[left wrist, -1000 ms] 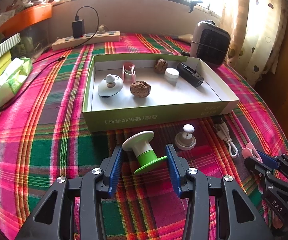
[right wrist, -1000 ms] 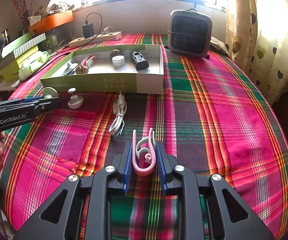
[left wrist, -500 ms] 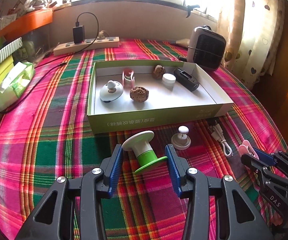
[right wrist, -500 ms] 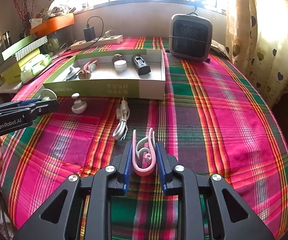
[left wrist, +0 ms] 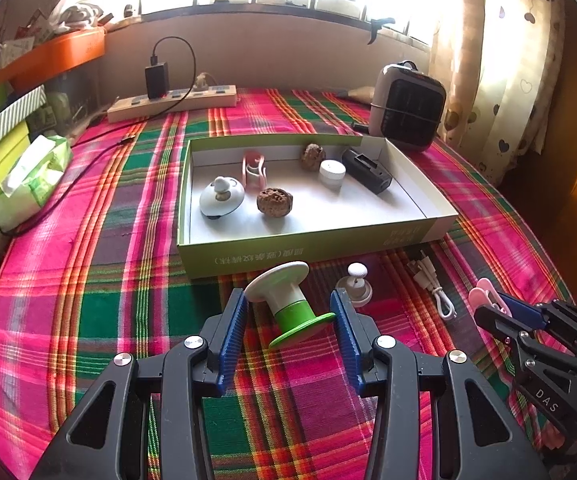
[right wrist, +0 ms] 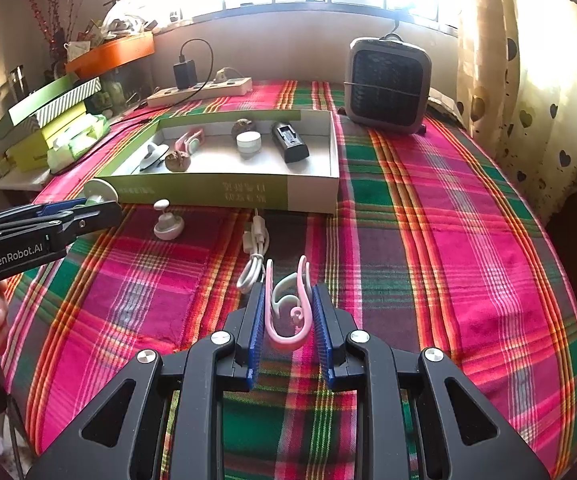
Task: Organize objects
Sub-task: 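Lift the green spool and pink clip and carry them toward the box, then lower the green spool and pink clip over the white box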
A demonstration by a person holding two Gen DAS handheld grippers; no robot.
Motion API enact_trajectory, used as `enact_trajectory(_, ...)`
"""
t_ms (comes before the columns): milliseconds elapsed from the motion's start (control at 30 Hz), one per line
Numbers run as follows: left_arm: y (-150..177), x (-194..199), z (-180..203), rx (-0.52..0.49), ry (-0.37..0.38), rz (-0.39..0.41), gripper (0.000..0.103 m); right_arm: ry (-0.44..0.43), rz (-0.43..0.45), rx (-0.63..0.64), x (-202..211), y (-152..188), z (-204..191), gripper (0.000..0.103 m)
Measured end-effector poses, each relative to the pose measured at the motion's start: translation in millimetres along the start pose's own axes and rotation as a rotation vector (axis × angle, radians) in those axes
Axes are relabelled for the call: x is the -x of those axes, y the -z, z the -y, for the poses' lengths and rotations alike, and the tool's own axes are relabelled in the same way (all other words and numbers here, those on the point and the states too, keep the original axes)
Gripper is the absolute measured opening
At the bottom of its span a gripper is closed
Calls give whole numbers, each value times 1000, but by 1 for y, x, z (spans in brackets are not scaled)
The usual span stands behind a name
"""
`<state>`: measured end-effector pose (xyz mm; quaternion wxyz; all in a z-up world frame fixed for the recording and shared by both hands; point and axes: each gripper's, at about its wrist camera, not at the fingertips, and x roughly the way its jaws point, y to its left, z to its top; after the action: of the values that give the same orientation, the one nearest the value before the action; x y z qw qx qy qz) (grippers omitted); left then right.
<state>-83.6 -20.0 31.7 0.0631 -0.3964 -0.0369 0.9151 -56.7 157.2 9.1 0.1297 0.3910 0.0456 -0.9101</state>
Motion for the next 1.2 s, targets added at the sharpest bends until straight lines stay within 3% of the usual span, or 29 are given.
enact_trajectory(1200,-33,5,-4,-16,36,49,41,-56,65,48,-2,-51,-9,24)
